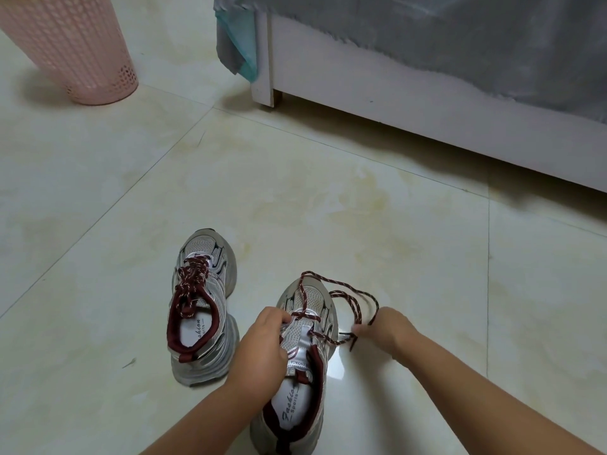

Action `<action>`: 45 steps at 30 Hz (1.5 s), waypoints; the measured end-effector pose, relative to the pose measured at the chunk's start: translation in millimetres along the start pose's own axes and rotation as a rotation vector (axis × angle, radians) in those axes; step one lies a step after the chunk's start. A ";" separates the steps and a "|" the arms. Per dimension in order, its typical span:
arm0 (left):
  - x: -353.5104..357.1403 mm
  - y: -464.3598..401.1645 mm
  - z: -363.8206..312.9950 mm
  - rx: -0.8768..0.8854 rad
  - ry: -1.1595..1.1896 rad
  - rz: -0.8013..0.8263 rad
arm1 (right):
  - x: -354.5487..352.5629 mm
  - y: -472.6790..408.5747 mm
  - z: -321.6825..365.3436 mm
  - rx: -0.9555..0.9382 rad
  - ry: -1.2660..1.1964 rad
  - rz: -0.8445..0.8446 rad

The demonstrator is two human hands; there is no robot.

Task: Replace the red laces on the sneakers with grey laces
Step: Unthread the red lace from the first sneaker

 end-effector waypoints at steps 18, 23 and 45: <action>3.9 3.4 -0.4 0.060 -0.012 0.002 | 10.8 31.9 113.1 -0.501 0.365 -0.399; 6.7 6.3 2.2 0.073 -0.029 0.000 | -44.9 26.1 64.9 -0.353 -0.322 -0.529; 6.1 11.2 6.2 0.094 -0.030 -0.034 | -0.1 45.7 121.3 -0.623 0.350 -0.402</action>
Point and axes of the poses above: each hand's wrist, its own y-axis away from the middle knuckle, its own x-axis out of the palm, z = x × y, the point moved 10 cm from there along -y, towards the middle knuckle, and after that the axes turned 15 degrees about z, right-handed, at the moved point
